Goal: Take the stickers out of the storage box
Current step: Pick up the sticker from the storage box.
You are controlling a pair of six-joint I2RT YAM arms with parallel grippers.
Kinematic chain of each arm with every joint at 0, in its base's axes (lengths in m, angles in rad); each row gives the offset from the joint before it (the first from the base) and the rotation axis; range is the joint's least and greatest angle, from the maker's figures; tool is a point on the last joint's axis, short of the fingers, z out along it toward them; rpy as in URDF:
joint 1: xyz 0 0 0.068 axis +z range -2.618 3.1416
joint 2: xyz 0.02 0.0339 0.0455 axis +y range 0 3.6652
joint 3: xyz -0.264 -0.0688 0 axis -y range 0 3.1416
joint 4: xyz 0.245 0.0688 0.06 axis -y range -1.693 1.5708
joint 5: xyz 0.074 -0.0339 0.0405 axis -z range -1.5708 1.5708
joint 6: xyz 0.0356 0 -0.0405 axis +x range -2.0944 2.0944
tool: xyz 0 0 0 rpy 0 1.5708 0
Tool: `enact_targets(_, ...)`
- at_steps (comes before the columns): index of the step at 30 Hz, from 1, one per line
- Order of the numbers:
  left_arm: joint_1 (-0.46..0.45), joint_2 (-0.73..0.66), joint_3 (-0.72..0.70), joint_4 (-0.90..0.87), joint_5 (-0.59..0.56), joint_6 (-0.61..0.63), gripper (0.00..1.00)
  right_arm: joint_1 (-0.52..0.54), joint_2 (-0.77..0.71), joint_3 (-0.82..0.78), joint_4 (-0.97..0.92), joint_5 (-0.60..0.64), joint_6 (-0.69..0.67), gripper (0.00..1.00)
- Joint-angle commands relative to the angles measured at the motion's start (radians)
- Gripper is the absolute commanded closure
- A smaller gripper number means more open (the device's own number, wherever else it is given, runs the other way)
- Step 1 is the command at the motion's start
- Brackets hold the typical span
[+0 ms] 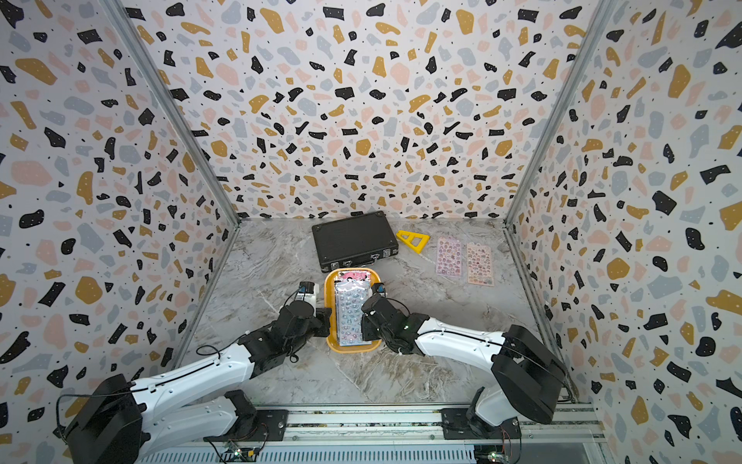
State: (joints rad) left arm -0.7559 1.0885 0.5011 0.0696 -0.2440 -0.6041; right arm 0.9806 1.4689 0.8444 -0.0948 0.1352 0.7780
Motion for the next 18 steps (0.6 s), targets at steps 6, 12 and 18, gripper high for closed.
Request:
enact_targets(6,-0.005,-0.024,0.03,0.06,-0.003,-0.008,1.0,0.013,0.064,0.066,-0.026,0.078,0.015,0.49)
enact_targets(12,-0.005,-0.025,0.03,0.061,0.002,-0.01,1.0,0.013,0.102,0.074,0.006,0.054,0.017,0.48)
enact_targets(18,-0.004,-0.03,0.03,0.059,0.003,-0.01,1.0,0.012,0.136,0.096,0.003,0.039,0.017,0.47)
